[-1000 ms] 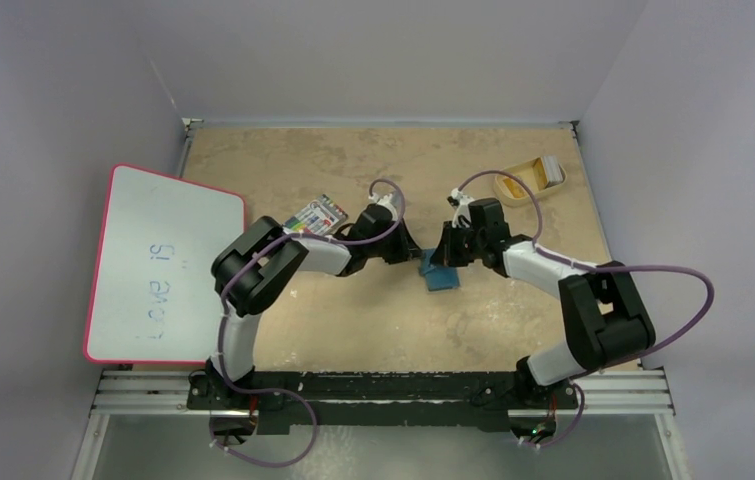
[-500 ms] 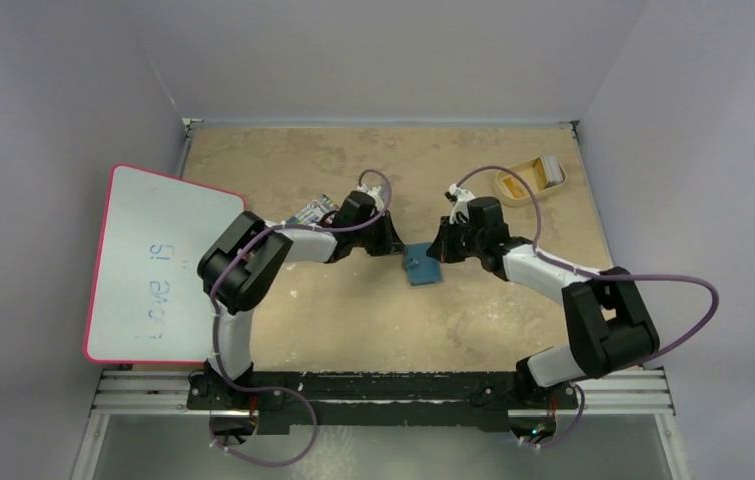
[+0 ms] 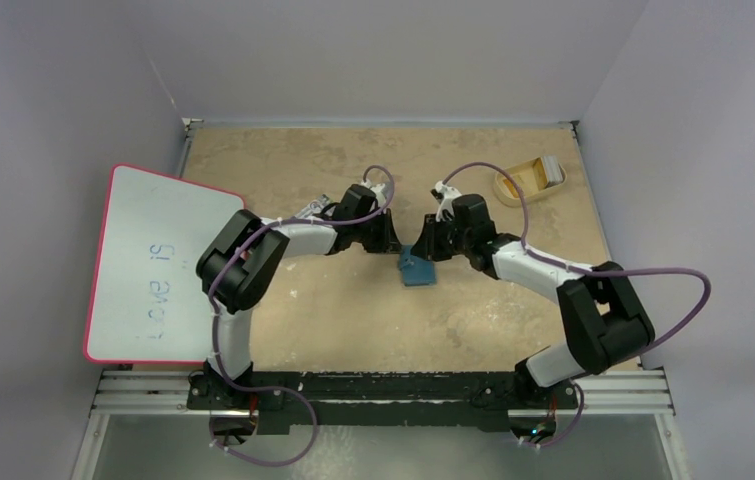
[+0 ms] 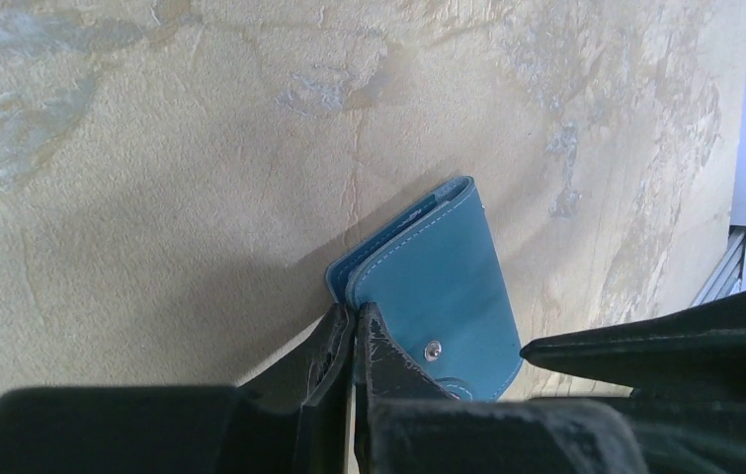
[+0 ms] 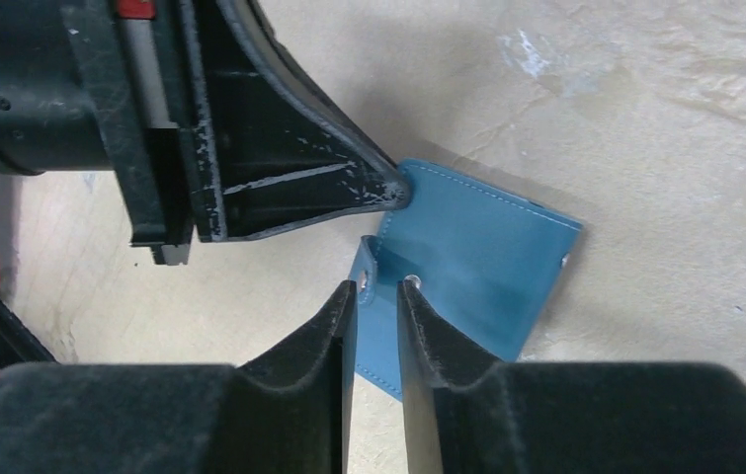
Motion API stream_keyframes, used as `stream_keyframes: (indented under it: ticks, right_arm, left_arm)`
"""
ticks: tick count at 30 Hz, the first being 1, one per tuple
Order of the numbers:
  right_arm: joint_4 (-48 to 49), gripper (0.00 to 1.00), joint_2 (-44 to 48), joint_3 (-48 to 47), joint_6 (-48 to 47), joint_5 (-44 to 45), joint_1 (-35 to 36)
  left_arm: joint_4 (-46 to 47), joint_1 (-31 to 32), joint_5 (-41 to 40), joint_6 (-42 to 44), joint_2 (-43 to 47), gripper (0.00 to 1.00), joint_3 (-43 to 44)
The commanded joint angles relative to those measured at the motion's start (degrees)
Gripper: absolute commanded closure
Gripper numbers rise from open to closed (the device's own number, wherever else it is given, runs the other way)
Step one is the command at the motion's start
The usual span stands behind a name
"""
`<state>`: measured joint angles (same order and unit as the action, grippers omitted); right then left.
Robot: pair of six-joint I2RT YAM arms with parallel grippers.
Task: Put the credit cards into the card holder
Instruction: Close the card holder at the center of the board.
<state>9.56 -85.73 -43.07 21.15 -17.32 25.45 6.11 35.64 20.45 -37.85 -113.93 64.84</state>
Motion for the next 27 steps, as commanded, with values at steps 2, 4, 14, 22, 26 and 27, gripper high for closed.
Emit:
stream_keyframes:
  ticks: [2,4,14,22,26,27]
  right_arm:
    - [-0.52,0.7,-0.47,-3.15,4.3,2.85,1.98]
    - [-1.25,0.67,-1.43,-3.58,4.6,4.11,2.36]
    - [-0.53,0.73,-3.78,-4.24,5.0,2.42,3.28]
    - [0.1,0.79,-5.01,-3.83,5.39,1.16,3.44]
    - [-0.11,0.84,-5.06,-3.88,5.4,1.32,3.46]
    - [-0.11,0.87,-4.98,-3.99,5.31,1.45,3.53]
  left_arm:
    - [-4.64,-0.22,-2.9,2.17,-0.11,1.0,0.33]
    - [-4.62,-0.23,-3.07,2.03,-0.07,1.0,0.29]
    - [-3.85,-0.23,-3.13,1.24,0.25,1.0,-0.15]
    - [-3.56,-0.22,-3.22,1.02,0.37,1.0,-0.41]
    - [-3.32,-0.28,-3.25,0.91,0.51,1.0,-0.59]
    - [-3.3,-0.23,-3.27,0.86,0.38,1.0,-0.67]
